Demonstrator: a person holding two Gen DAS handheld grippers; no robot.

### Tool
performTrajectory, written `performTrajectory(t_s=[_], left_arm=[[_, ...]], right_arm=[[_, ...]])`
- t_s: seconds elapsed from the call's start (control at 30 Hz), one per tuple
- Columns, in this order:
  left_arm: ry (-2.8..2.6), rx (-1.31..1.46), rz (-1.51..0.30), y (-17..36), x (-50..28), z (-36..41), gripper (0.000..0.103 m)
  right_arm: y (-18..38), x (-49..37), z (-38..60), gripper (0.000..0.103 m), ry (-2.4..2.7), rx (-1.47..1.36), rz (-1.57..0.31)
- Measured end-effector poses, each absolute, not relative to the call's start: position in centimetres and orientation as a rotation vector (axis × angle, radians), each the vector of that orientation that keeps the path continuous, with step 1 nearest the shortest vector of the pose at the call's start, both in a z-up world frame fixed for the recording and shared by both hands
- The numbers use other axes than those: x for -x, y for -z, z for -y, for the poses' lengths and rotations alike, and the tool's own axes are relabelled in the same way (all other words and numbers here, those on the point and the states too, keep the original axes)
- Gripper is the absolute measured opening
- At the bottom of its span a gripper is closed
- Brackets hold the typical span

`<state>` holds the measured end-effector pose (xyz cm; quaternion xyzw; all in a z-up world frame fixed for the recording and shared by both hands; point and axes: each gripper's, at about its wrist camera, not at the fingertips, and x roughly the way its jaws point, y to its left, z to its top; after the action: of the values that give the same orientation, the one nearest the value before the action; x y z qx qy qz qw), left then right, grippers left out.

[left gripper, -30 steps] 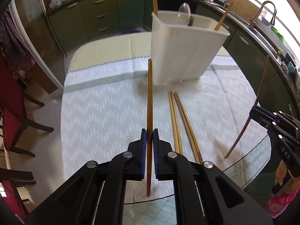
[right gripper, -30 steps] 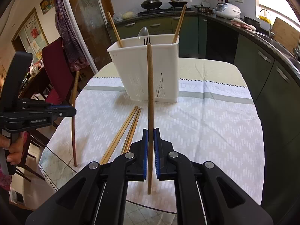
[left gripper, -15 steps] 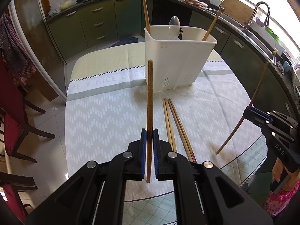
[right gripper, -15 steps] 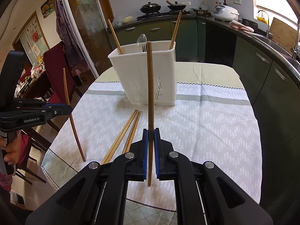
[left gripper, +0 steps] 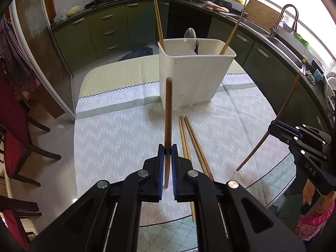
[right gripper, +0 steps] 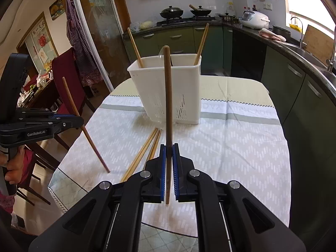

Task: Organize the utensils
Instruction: 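Lift both held chopsticks upright toward the white caddy, then lower the chopsticks into the caddy and open both tools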

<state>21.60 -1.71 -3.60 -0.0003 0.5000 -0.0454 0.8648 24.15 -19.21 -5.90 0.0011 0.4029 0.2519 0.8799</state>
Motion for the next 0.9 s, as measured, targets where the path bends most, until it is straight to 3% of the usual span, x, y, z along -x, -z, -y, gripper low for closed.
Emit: performTrajectory(t_s=[0.23,0.43,0.7,0.9], left_arm=[[0.106,0.001,-1.024,2.4,-21.6,2.0,0.007],[0.126,-0.005,-0.967,-1.7,-22.3,2.9,0.007],[0.122,-0.016,-0.743,-11.2,-24.4,4.8,0.007],[0.099,-0.012,-0.622,-13.4,-27.7,6.0,0.007]], right_arm=[[4.1,-24.1,19.0,0.007,-0.532,0.006,-0.805],[-0.9,-25.3,19.1,0.007,-0.553,-0.009,-0.717],[-8.8,-28.3,19.1,0.007,-0.538,-0.065,-0.524],[-10.7,-32.2,18.9,0.007,-0.492,-0.123,-0.444]])
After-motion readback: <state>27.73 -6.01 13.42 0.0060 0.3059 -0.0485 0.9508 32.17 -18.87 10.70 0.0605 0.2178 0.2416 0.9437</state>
